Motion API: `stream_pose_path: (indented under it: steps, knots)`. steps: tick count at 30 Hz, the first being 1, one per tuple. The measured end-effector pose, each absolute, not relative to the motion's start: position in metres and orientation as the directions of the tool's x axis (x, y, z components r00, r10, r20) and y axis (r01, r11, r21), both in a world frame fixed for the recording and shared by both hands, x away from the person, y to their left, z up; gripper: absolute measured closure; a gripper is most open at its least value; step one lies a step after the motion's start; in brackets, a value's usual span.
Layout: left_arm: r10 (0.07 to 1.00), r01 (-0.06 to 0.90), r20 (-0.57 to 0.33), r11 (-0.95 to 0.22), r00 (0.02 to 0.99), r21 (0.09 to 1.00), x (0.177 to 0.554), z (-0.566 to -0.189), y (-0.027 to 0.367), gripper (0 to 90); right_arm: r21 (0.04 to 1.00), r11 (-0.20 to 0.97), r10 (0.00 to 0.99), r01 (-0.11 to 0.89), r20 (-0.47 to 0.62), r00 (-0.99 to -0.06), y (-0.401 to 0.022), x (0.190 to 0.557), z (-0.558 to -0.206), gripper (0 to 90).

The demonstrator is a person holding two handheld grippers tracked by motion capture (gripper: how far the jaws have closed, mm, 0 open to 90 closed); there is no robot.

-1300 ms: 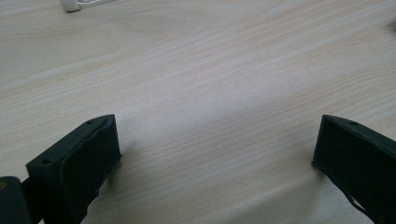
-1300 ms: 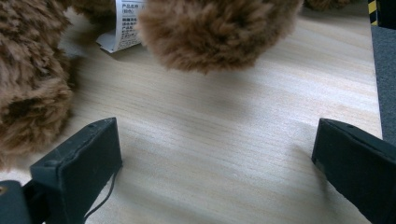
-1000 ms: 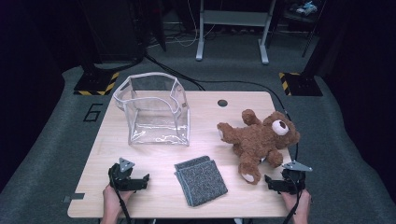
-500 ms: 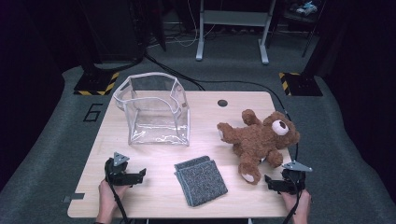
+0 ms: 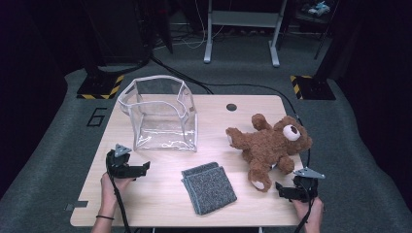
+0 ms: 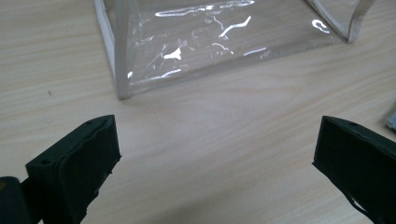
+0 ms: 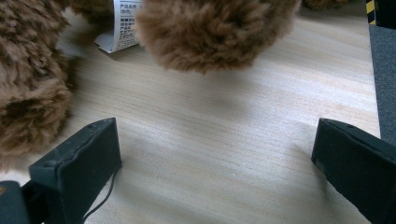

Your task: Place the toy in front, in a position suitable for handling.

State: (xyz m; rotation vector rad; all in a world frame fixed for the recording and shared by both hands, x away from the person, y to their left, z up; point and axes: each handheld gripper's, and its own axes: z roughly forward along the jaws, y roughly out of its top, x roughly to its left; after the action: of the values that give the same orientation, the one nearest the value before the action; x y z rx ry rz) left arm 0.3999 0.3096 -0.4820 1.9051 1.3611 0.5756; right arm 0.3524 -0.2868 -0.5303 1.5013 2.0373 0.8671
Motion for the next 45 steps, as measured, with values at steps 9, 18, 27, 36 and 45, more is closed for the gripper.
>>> stream_pose_path:
  steps: [9,18,27,36,45]
  knots:
    - [0.938,0.61,-0.041,-0.191,0.345,0.769,0.424,-0.467,0.312,0.4,0.72,0.204,0.955,0.663,0.003,-0.297,-0.287,0.352,-0.53,0.6]
    - [0.946,0.586,-0.022,-0.182,0.324,0.79,0.444,-0.454,0.317,15.6,0.72,0.206,0.955,0.663,0.001,-0.297,-0.287,0.352,-0.53,0.6]
    - [0.95,0.566,-0.039,-0.151,0.309,0.81,0.466,-0.425,0.326,26.5,0.72,0.205,0.955,0.664,0.001,-0.296,-0.287,0.352,-0.53,0.6]
    - [0.957,0.563,-0.01,-0.163,0.291,0.811,0.485,-0.401,0.325,41.1,0.72,0.205,0.955,0.663,0.001,-0.296,-0.287,0.352,-0.53,0.6]
    - [0.973,0.597,-0.002,-0.141,0.231,0.79,0.494,-0.406,0.323,86.0,0.72,0.205,0.955,0.663,0.001,-0.296,-0.287,0.352,-0.53,0.6]
